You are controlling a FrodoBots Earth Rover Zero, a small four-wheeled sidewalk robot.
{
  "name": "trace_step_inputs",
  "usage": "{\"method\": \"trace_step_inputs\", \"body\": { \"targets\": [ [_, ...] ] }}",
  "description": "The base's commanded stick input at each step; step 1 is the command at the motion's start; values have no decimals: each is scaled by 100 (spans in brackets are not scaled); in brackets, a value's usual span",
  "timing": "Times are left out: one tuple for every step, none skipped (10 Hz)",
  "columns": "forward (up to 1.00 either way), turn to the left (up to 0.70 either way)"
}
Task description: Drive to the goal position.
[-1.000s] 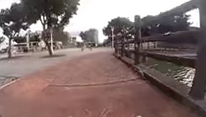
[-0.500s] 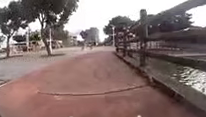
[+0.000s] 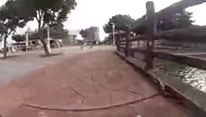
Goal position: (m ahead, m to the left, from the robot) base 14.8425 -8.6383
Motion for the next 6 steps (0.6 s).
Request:
{"method": "trace_step_inputs", "body": {
  "targets": [
    [70, 18],
    [70, 27],
    [70, 18],
    [70, 7],
    [70, 0],
    [70, 0]
  ]
}}
